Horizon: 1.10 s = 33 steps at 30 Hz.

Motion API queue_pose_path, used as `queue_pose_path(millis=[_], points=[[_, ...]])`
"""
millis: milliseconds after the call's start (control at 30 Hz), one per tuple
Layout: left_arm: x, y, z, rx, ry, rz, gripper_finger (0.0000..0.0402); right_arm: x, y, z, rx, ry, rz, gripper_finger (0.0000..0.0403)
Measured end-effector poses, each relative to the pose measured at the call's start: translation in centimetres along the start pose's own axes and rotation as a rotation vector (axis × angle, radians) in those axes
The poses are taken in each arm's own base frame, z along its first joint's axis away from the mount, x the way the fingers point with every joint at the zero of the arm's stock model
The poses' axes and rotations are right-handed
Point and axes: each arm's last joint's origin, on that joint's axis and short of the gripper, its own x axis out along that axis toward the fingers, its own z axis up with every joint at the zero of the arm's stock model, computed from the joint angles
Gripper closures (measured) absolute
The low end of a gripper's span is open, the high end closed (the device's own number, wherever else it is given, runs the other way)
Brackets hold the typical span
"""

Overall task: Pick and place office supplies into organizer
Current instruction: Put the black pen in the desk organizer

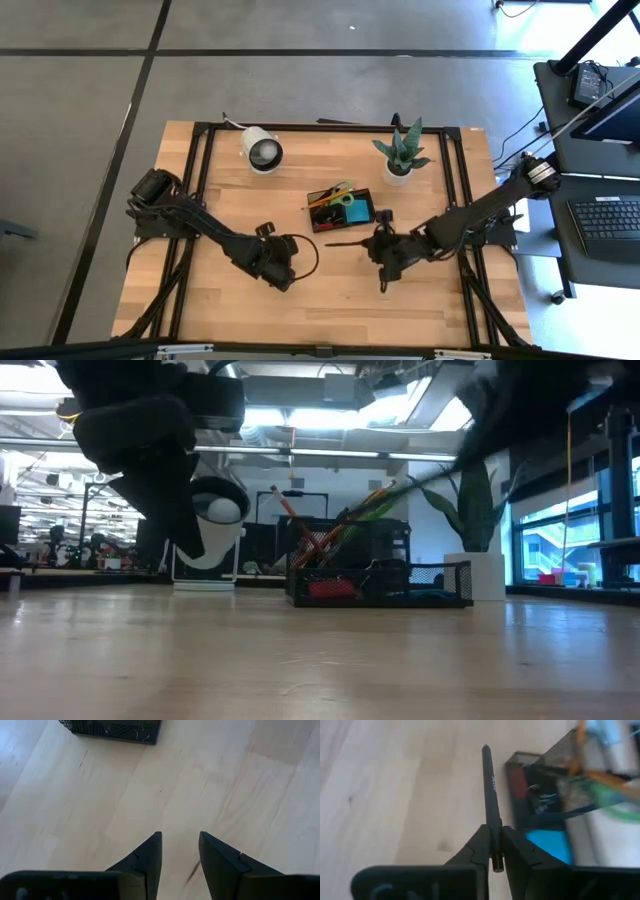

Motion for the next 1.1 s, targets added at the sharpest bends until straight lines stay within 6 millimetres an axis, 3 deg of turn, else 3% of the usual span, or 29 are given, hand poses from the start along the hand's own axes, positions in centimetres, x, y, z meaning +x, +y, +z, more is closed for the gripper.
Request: queue_pose_path(millis=[233, 433, 700, 933, 1100], points=[[0.0, 0.0, 0.0, 0.004, 0.004, 0.005, 0.0279, -3.5, -4.5, 5.5, -0.162, 0.071, -0.066, 0.0365], [0.0, 0.1, -0.2, 0.013, 0.012, 0.014, 0.0279, -3.9, -9.0, 7.0, -0.214, 0.122, -0.129, 0.0365], [0.0, 0.2, -0.2, 0.015, 0.015, 0.019, 0.0279, -1.0, -12.1, 6.4, -0.235, 0.207, -0.099, 0.0366], [-0.1, 0.2, -0.2, 0.017, 0.017, 0.021, 0.0279, 2.7, -12.4, 5.9, -0.326, 0.313, -0.067, 0.0366], [0.0, 0.2, -0.1, 0.016, 0.017, 0.022, 0.0279, 4.2, -12.3, 5.7, -0.341, 0.336, -0.056, 0.0366]])
